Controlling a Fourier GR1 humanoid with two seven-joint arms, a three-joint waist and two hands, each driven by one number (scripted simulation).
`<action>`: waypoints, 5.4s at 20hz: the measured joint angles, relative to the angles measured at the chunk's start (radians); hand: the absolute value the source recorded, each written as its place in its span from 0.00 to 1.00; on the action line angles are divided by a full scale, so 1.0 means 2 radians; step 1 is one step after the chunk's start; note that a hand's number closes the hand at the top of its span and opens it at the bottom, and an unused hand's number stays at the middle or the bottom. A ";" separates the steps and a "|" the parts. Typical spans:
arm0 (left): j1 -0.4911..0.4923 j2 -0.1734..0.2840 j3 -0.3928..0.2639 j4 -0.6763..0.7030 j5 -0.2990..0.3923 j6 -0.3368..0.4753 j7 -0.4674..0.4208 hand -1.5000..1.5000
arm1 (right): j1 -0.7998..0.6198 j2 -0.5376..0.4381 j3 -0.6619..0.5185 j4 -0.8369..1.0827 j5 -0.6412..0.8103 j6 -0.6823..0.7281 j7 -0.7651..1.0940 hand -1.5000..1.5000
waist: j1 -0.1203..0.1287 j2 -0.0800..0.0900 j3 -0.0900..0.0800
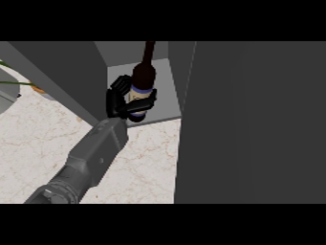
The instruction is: Pick up the wine, place it into the cabinet and close the cabinet
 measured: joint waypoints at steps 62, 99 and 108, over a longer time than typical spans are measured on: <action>-0.101 0.045 -0.084 0.054 -0.069 0.161 0.125 0.00 | 0.025 -0.002 -0.013 0.000 -0.009 0.031 -0.029 0.00 | 0.004 0.017 0.000; -0.045 0.002 -0.080 -0.191 -0.071 -0.103 0.095 0.00 | 0.024 -0.036 -0.029 -0.009 0.011 -0.018 0.023 0.00 | 0.098 -0.025 0.001; 0.052 -0.001 -0.169 -0.420 -0.086 -0.005 0.183 0.00 | 0.030 -0.036 -0.015 -0.011 0.017 -0.023 0.020 0.00 | 0.100 -0.026 0.002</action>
